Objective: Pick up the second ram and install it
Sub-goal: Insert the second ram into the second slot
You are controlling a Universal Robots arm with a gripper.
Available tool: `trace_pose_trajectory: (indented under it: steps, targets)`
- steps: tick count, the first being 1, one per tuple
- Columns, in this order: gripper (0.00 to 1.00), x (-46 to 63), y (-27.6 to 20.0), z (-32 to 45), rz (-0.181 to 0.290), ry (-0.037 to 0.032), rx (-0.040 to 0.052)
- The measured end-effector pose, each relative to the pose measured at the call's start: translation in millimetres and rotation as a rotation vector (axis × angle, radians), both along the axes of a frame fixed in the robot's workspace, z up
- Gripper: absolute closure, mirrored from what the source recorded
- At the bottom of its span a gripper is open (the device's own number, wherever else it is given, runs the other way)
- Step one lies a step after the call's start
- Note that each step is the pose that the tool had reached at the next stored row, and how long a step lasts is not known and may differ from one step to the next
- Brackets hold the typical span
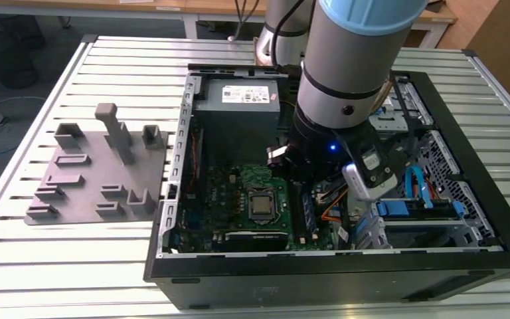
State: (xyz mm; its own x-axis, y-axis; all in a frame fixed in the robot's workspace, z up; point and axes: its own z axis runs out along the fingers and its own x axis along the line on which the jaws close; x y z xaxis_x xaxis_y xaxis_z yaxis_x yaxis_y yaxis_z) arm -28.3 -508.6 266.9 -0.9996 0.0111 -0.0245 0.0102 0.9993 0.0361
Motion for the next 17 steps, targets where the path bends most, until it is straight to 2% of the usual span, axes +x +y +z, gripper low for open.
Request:
trace_pose_trajectory:
  steps: [6,7,11,17]
  targets:
    - [0.86,-0.1,2.7,-6.9,0.000,-0.0001,-0.0008]
    - [0.86,-1.4,3.9,-10.7,-0.003,-0.0001,-0.0009]
    - [0.86,-5.9,4.6,-17.8,-0.005,0.0000,-0.0011]
    - [0.86,-6.0,5.2,-28.8,-0.006,0.0000,-0.0009]
